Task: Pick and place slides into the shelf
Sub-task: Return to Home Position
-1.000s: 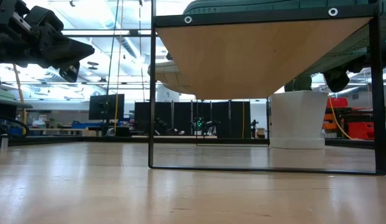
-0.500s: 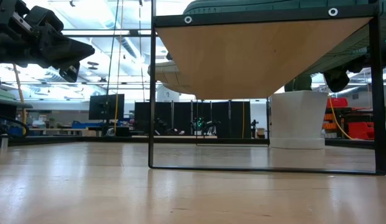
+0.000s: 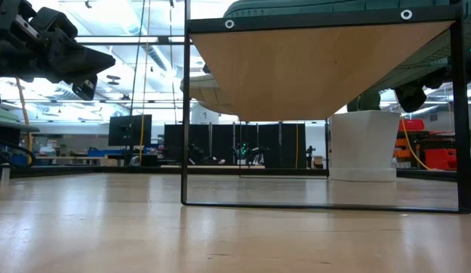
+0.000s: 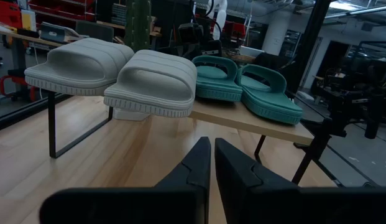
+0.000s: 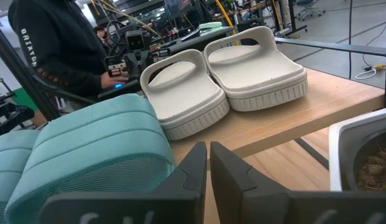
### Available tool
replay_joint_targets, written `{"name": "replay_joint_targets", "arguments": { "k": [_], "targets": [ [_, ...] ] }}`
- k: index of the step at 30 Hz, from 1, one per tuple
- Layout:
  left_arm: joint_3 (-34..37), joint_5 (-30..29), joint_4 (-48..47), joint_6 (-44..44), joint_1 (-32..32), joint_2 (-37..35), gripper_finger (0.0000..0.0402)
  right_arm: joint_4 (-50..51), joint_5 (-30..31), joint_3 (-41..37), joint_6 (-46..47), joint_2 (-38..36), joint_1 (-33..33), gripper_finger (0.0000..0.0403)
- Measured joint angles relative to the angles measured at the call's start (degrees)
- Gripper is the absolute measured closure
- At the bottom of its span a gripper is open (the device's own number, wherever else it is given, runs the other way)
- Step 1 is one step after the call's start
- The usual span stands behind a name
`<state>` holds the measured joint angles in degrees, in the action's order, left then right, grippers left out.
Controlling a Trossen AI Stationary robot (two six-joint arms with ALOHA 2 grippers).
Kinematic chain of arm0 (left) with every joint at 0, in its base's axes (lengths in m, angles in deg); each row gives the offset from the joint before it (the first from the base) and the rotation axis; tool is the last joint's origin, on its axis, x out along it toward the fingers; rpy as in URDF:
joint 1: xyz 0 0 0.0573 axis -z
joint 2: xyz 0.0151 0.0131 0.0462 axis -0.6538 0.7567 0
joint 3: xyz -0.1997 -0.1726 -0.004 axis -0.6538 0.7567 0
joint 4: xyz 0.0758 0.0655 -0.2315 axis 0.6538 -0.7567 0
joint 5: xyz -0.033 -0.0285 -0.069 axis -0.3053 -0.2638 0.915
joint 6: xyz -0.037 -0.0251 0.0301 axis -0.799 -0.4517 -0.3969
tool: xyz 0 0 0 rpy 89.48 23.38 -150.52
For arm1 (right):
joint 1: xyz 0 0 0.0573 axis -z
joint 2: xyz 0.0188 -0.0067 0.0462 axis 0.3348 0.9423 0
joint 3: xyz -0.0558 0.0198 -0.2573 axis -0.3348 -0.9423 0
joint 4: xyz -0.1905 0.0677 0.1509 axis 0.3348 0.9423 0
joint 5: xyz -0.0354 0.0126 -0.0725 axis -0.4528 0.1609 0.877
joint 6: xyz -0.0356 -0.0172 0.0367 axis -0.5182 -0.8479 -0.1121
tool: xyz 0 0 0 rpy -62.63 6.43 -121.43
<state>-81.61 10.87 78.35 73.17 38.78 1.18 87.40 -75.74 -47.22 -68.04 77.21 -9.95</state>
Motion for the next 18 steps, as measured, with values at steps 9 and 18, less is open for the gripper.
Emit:
{"name": "replay_joint_targets", "arguments": {
  "k": [9, 18],
  "targets": [
    [0.0, 0.0, 0.0, 0.01, -0.02, -0.02, 0.0362, -0.01, 0.02, 0.0, 0.0, 0.02, 0.01, 0.0376],
    [-0.02, 0.0, 0.0, -0.01, 0.0, 0.0, 0.0368, -0.01, 0.01, 0.0, 0.0, 0.01, 0.0, 0.0376]
  ]
}}
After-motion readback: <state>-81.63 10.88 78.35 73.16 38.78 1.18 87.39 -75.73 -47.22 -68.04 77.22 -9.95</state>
